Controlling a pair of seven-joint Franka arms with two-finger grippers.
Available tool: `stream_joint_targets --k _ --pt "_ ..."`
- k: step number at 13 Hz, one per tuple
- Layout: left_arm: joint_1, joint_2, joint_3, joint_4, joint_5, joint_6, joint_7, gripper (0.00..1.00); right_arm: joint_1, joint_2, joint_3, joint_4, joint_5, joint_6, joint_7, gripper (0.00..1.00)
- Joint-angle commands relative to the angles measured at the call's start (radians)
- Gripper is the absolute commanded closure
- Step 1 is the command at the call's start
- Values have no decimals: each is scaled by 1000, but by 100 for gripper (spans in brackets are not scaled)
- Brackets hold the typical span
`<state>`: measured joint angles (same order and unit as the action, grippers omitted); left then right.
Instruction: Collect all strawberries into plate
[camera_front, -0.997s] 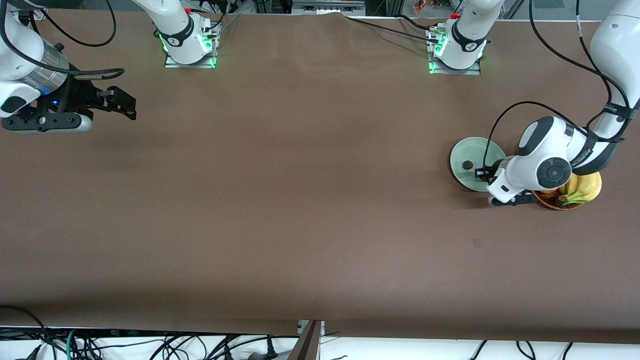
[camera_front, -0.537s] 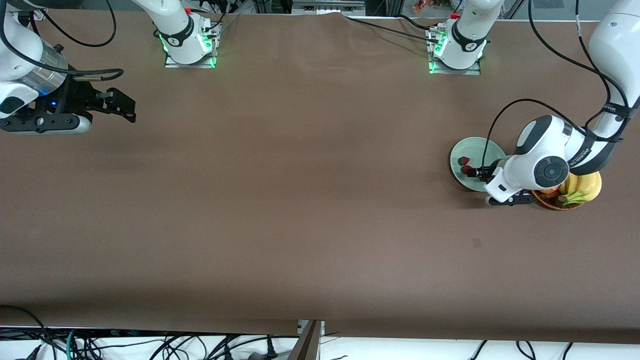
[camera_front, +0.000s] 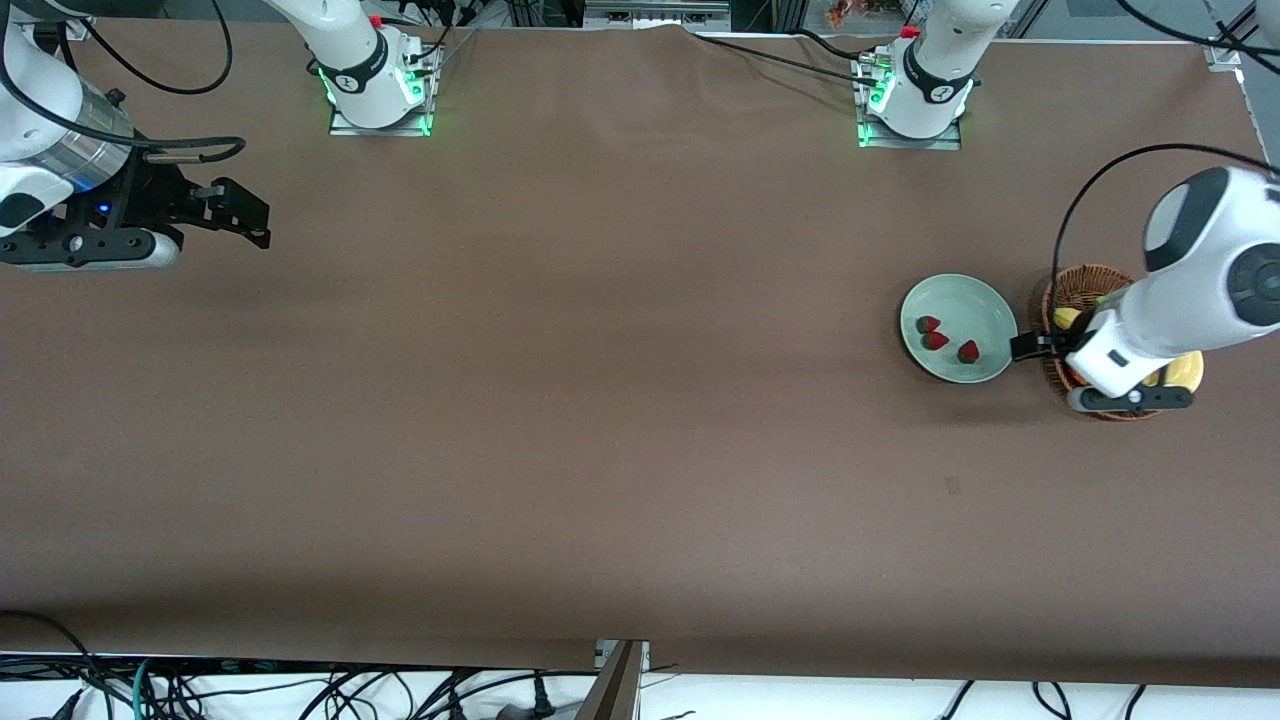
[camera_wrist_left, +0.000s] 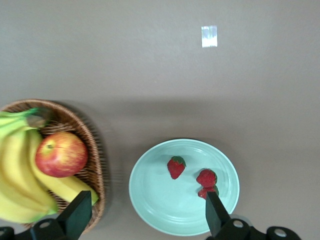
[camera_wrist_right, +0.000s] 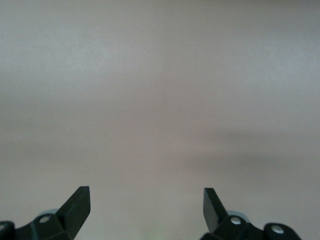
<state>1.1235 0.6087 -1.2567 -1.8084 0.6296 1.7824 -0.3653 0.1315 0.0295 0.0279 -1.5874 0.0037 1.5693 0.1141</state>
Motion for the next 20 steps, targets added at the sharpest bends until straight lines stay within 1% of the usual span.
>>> stream_joint_targets --k 1,3,5,6,7,9,10,12,13,14,15,17,19,20 --pt "-2 -4 -55 117 -34 -116 40 0 -7 4 7 15 -5 -3 2 0" --pt "-27 -29 -35 226 -115 -168 126 0 -7 4 9 15 -5 -3 2 0" --pt "-118 -81 58 305 -165 -211 184 0 -7 4 9 15 -5 -3 2 0" --pt "-175 -127 128 316 -200 -212 209 0 -7 4 9 15 -5 -3 2 0" --pt "-242 -189 220 322 -255 -212 248 0 -7 4 9 15 -5 -3 2 0" --pt "-409 -307 461 322 -399 -209 374 0 -7 4 7 15 -5 -2 2 0" --pt "-491 -351 567 319 -448 -209 411 0 -7 4 7 15 -4 -2 2 0" --pt "-681 -414 786 310 -526 -209 422 0 -7 3 9 15 -4 -2 2 0" --pt "-765 -443 877 298 -565 -210 421 0 -7 3 9 15 -2 -2 2 0" --pt "-833 -466 945 279 -590 -209 416 0 -7 3 9 15 -2 -2 2 0" --pt "-893 -489 1001 255 -603 -205 416 0 -7 3 9 15 -2 -2 2 0" --pt "-984 -538 1075 198 -619 -186 414 0 -7 3 9 15 -2 -2 2 0" --pt "-1025 -581 1106 141 -622 -147 411 0 -7 3 9 15 -2 -3 2 0" --pt "-1036 -584 1122 139 -623 -149 407 0 -7 3 9 15 -2 -3 2 0"
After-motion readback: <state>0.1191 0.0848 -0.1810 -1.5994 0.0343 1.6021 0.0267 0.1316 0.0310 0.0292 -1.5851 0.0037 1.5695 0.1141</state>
